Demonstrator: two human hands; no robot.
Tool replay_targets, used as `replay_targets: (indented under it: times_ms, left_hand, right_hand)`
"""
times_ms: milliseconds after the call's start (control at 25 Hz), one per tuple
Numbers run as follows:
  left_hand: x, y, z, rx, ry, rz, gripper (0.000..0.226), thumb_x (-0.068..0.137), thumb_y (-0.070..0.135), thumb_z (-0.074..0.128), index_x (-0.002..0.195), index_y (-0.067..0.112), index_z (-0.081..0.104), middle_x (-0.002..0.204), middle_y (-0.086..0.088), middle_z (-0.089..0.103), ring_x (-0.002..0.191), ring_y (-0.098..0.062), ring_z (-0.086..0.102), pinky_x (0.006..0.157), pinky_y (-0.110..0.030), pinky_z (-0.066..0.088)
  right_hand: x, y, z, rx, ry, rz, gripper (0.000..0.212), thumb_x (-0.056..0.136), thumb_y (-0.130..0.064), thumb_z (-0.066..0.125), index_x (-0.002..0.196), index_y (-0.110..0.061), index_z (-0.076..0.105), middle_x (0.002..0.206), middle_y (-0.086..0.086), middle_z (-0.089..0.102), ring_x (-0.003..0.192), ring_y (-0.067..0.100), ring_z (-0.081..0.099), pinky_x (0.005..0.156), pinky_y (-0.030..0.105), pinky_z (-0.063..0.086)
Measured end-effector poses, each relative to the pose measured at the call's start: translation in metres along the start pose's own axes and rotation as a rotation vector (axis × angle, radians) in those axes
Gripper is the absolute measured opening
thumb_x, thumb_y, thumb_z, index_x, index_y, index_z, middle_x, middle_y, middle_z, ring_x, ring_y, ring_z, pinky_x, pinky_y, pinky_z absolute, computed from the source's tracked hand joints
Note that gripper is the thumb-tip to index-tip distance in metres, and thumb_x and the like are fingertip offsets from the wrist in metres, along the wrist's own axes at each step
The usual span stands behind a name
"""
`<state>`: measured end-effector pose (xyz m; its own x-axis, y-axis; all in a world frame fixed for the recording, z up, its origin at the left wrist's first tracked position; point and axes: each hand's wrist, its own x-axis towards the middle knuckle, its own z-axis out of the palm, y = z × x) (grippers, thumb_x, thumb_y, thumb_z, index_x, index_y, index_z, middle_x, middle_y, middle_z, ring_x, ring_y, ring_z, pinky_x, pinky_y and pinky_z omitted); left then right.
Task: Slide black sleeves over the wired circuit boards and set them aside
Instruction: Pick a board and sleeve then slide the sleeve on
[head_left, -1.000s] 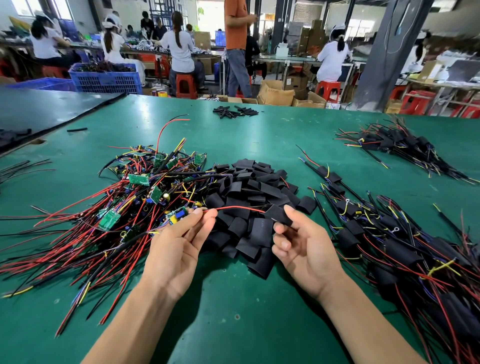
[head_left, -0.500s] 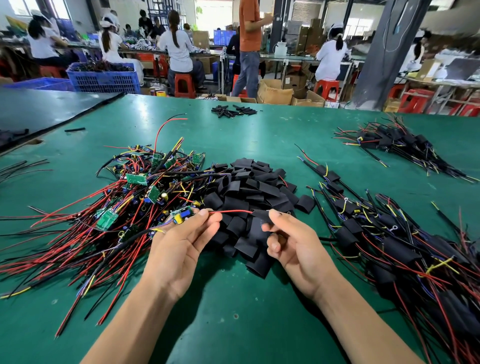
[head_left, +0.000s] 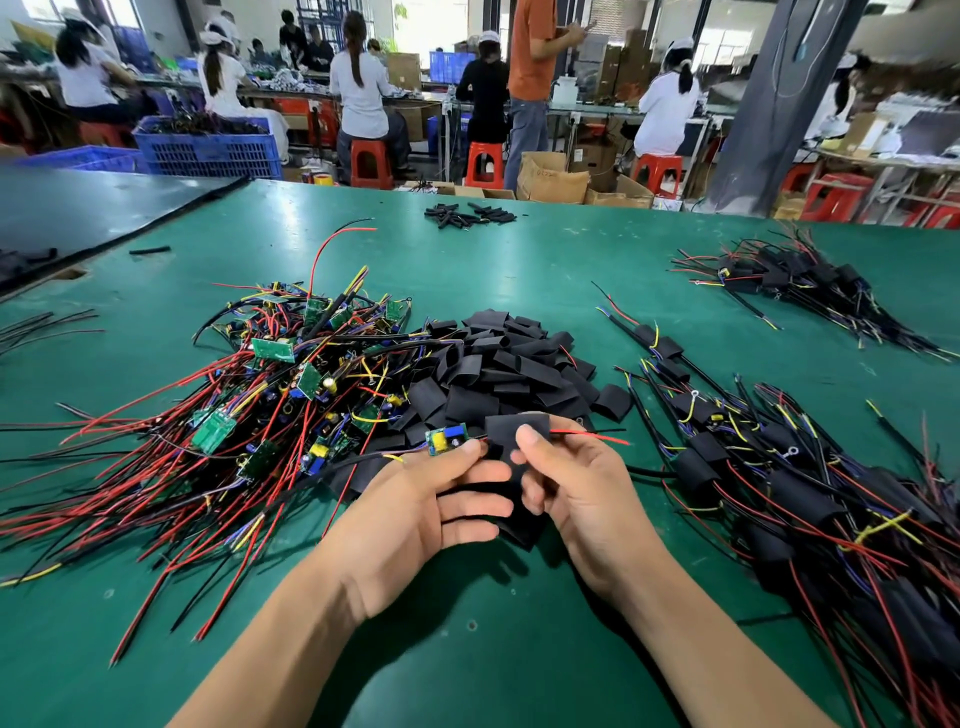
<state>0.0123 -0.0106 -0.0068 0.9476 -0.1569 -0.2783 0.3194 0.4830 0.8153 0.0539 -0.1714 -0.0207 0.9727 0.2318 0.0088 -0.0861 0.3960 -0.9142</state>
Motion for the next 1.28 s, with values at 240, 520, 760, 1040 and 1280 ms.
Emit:
replay_targets:
  times_ms: [240,520,760,1040,1280]
  left_hand:
    - [0.001,0.0,-0.007,-0.019,0.008,-0.009,0.038,0.077,0.019,0.075,0.111,0.003,0.067,0.106,-0.016,0.073,0.073,-0.025,0.071,0.064,-0.031,0.059]
    - [0.002,0.003,-0.008,-0.062,0.093,0.147,0.047,0.071,0.017,0.076,0.115,0.011,0.063,0.1,-0.013,0.072,0.069,-0.022,0.071,0.062,-0.028,0.059]
    - [0.001,0.0,-0.007,-0.055,0.146,0.376,0.035,0.071,0.01,0.073,0.104,0.011,0.062,0.088,-0.014,0.071,0.066,-0.025,0.071,0.059,-0.028,0.057]
    - [0.002,-0.006,-0.005,0.259,0.212,0.542,0.027,0.083,0.01,0.073,0.109,0.015,0.07,0.083,-0.007,0.07,0.06,-0.022,0.067,0.057,-0.026,0.053]
    - [0.002,-0.008,-0.005,0.451,0.193,0.568,0.04,0.089,-0.001,0.068,0.12,0.024,0.065,0.095,-0.002,0.074,0.062,-0.022,0.069,0.058,-0.025,0.053]
  right_hand:
    - [0.003,-0.002,0.001,0.03,0.125,0.001,0.022,0.088,-0.014,0.068,0.068,-0.022,0.07,0.063,0.002,0.058,0.042,0.009,0.043,0.045,0.02,0.035]
    - [0.007,-0.009,-0.003,0.219,0.204,0.063,0.022,0.095,-0.009,0.06,0.074,-0.016,0.058,0.059,0.001,0.055,0.039,0.007,0.041,0.042,0.016,0.036]
    - [0.01,-0.01,-0.009,0.261,0.223,0.108,0.016,0.092,-0.012,0.063,0.079,-0.015,0.054,0.058,0.0,0.055,0.039,0.007,0.04,0.042,0.016,0.033]
    - [0.009,-0.012,-0.008,0.315,0.22,0.224,0.014,0.08,-0.018,0.069,0.081,-0.016,0.056,0.059,-0.001,0.053,0.04,0.007,0.039,0.041,0.017,0.036]
    - [0.006,-0.016,-0.009,0.453,0.178,0.369,0.012,0.077,-0.015,0.068,0.08,-0.011,0.057,0.064,0.002,0.049,0.04,0.009,0.037,0.037,0.02,0.035]
